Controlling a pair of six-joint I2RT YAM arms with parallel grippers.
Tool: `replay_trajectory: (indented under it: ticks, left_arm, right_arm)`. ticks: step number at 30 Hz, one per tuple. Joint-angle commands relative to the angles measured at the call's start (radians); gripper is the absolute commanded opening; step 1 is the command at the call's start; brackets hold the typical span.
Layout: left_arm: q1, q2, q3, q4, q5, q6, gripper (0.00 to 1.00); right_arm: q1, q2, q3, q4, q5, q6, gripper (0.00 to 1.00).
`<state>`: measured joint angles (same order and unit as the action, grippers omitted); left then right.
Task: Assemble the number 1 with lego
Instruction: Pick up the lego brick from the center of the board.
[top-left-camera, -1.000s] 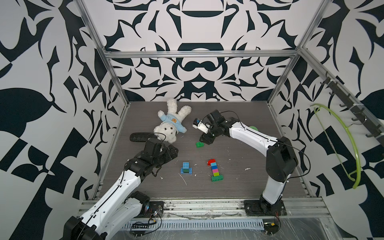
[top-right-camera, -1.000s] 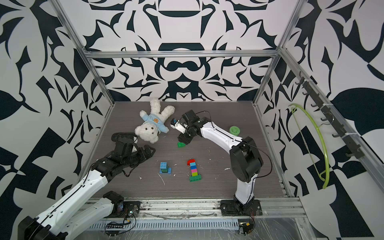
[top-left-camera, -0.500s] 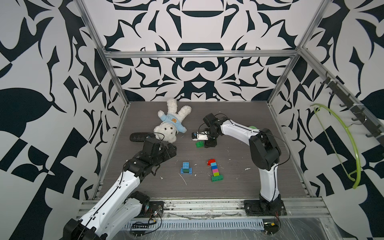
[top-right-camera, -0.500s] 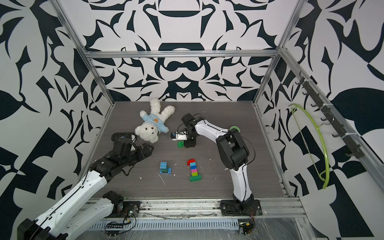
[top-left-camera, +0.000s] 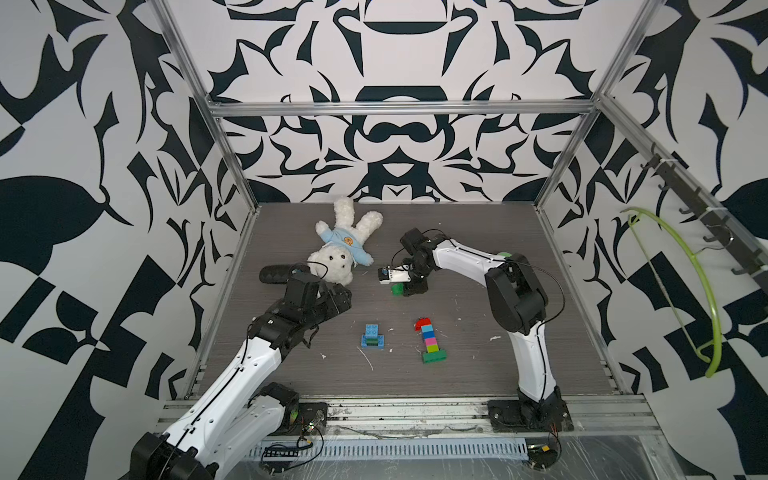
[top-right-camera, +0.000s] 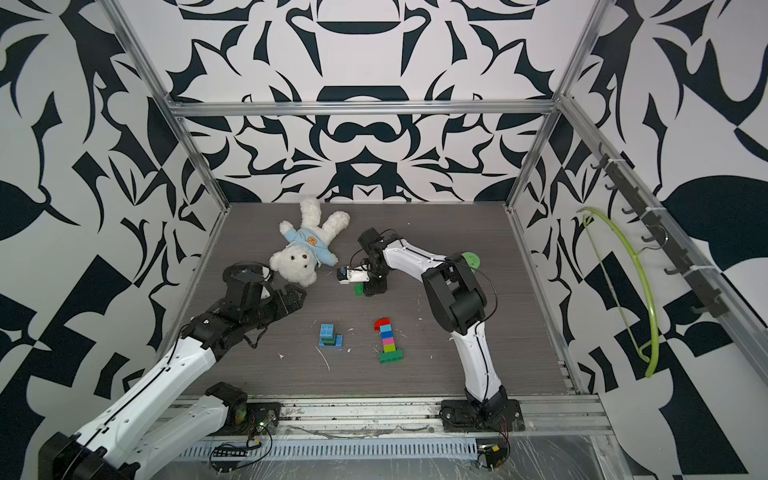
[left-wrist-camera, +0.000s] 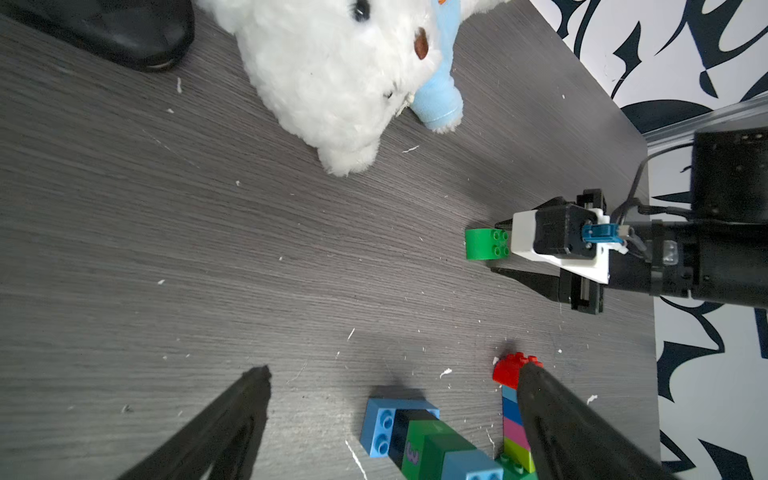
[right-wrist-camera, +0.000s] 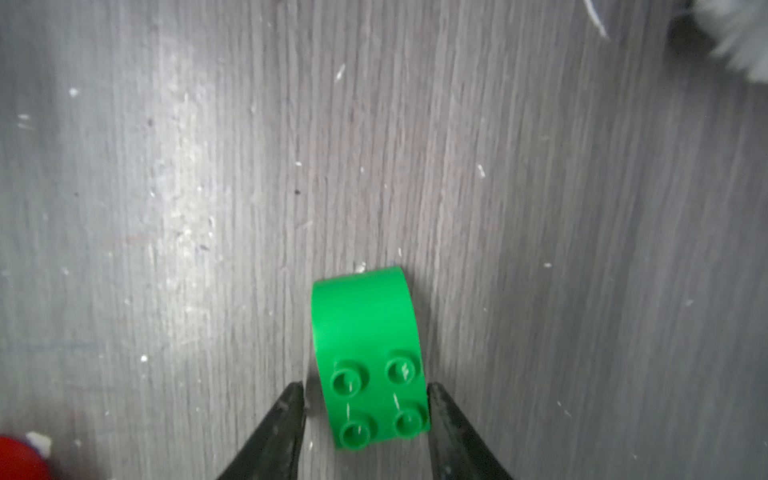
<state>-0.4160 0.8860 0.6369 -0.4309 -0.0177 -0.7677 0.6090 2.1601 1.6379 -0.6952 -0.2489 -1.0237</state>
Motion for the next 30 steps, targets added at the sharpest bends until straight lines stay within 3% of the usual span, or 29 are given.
replay_trajectory:
  ticks: [1,19,30]
  left_arm:
    - [0.008,0.000,0.024,0.004,0.009,0.019,0.99]
    - [0.017,-0.023,0.002,0.009,0.021,0.012,0.99]
    - [0.026,-0.020,0.007,0.015,0.036,-0.016,0.99]
  right_arm:
    - [0.008,-0.010,0.049,-0.029,-0.051,0.000,0.49]
    - [0.025,-0.004,0.037,-0.057,-0.056,0.023,0.26]
    - [0.027,-0.178,0.018,-0.073,-0.096,0.121,0.20]
